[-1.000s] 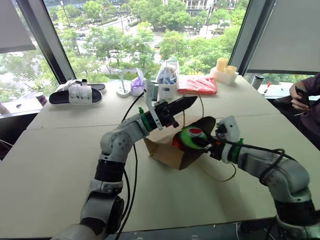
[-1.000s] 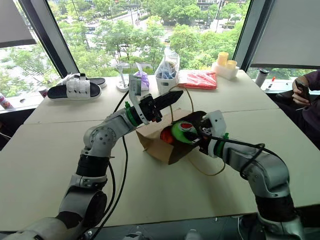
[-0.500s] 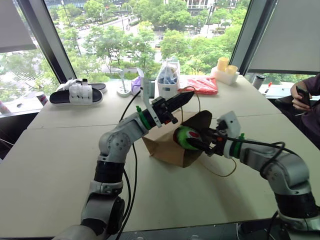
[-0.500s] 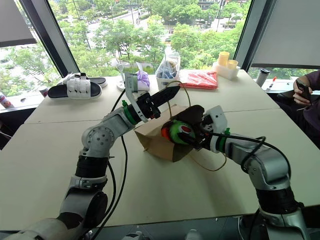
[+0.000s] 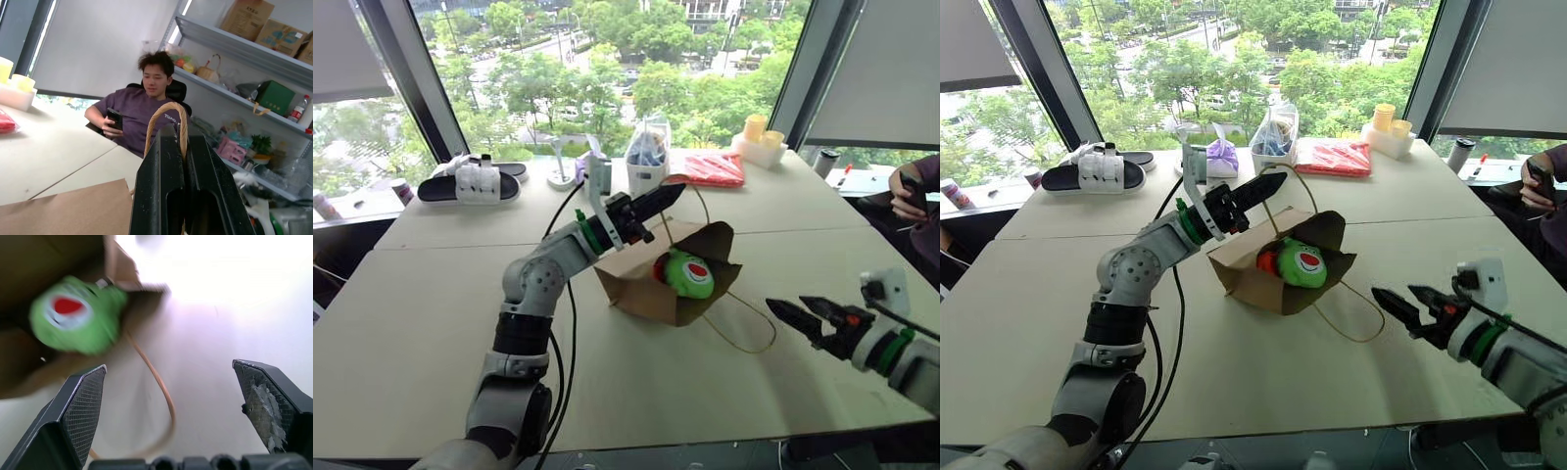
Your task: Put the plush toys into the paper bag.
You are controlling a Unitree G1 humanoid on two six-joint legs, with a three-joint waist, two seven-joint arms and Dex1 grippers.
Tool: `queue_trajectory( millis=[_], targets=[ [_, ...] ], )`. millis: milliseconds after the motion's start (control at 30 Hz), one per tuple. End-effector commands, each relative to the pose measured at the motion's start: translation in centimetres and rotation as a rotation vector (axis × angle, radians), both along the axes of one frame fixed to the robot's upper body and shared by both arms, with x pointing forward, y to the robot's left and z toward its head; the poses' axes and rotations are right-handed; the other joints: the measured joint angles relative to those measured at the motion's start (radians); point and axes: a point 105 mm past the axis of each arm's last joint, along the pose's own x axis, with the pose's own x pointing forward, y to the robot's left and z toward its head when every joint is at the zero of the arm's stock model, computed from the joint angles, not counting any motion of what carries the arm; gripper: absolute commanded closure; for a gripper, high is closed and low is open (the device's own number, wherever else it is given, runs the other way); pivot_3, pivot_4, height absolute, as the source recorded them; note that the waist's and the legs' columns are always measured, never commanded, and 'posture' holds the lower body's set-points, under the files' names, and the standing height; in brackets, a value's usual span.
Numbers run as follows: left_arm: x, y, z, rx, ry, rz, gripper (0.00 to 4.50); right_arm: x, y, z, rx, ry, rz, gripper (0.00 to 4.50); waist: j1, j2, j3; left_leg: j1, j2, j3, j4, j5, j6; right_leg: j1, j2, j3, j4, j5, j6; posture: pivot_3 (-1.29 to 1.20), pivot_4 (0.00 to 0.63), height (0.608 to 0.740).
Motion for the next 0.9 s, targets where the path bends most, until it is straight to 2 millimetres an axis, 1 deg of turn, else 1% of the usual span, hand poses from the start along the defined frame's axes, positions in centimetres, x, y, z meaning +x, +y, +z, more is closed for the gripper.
queue_trajectory(
  millis=[33,100,200,267,300,333,400,533,633,733,833,900],
  targets=[
    [-0.5,0.1,1.8,-0.032,-0.066,-0.013,4.50,-0.2,-0.2,-0.6,0.049,-0.014,-0.055,0.03,-0.002,0.001,0.000,0.000,0.000,0.001,0.000,0.000,0.000,0.000,0.000,0.001,0.000,0.000,0.000,0.00,0.150,0.740],
    [-0.5,0.2,1.8,-0.030,-0.068,-0.010,4.50,-0.4,0.0,-1.9,0.069,0.023,-0.068,0.03,-0.001,0.001,0.000,0.001,0.000,0.002,0.000,0.000,0.000,-0.001,0.000,0.004,0.000,0.000,0.000,0.00,0.150,0.740],
    [-0.5,0.2,1.9,-0.032,-0.070,-0.005,4.50,-0.4,0.2,-2.3,0.125,0.022,-0.081,0.03,0.000,0.001,0.000,0.001,0.001,0.003,0.000,0.000,0.000,-0.001,0.002,0.005,0.000,0.000,0.000,0.00,0.150,0.740],
    [-0.4,0.3,1.9,-0.033,-0.070,-0.002,4.50,-0.2,0.5,-2.0,0.184,-0.001,-0.089,0.55,0.000,0.001,0.000,0.001,0.001,0.003,0.000,0.000,0.000,-0.001,0.002,0.005,0.000,0.000,0.000,0.00,0.150,0.740],
    [-0.4,0.3,1.9,-0.033,-0.071,-0.002,4.50,0.0,0.6,-1.9,0.207,-0.010,-0.097,0.86,0.000,0.001,0.000,0.001,0.001,0.003,0.000,0.000,0.000,-0.001,0.002,0.006,0.000,0.000,0.000,0.00,0.150,0.740],
    [-0.4,0.3,1.9,-0.032,-0.071,0.000,4.50,0.1,0.7,-1.8,0.234,-0.018,-0.098,1.33,0.000,0.001,0.000,0.001,0.001,0.003,0.000,0.000,0.000,-0.001,0.002,0.006,0.000,0.000,0.000,0.00,0.150,0.740],
    [-0.4,0.3,1.9,-0.032,-0.071,0.002,4.50,0.2,1.0,-1.7,0.269,-0.024,-0.096,2.39,0.000,0.001,0.000,0.001,0.001,0.003,0.000,0.000,0.000,-0.001,0.003,0.006,0.000,0.000,0.000,0.00,0.150,0.740],
    [-0.4,0.4,1.9,-0.032,-0.072,0.011,4.50,0.4,2.5,-1.5,0.331,-0.030,-0.058,4.46,0.000,0.001,0.000,0.001,0.001,0.003,0.000,0.000,0.000,-0.001,0.003,0.006,0.000,0.000,0.000,0.00,0.150,0.740],
    [-0.4,0.5,1.9,-0.035,-0.072,0.015,4.50,0.5,2.8,-1.3,0.347,-0.031,-0.051,4.46,0.000,0.001,0.000,0.001,0.001,0.003,0.000,0.000,0.000,-0.002,0.003,0.006,0.000,0.000,0.000,0.00,0.150,0.740],
    [-0.4,0.6,1.9,-0.037,-0.072,0.020,4.50,0.4,2.9,-0.5,0.374,-0.051,-0.042,4.46,0.000,0.001,0.000,0.001,0.001,0.003,0.000,0.000,0.000,-0.002,0.003,0.007,0.000,0.000,0.000,0.00,0.150,0.740],
    [-0.4,0.7,2.2,-0.037,-0.077,0.026,4.50,0.4,2.9,1.2,0.410,-0.110,-0.017,4.46,0.000,0.001,0.000,0.001,0.001,0.003,0.000,0.000,0.000,-0.002,0.003,0.007,0.000,0.000,0.000,0.00,0.150,0.740],
    [-0.6,0.8,2.6,-0.037,-0.088,0.028,4.50,0.4,2.9,3.1,0.445,-0.180,0.012,4.46,0.000,0.001,0.000,0.001,0.001,0.003,0.000,0.000,0.000,-0.002,0.003,0.007,0.000,0.000,0.000,0.00,0.150,0.740]
  ],
)
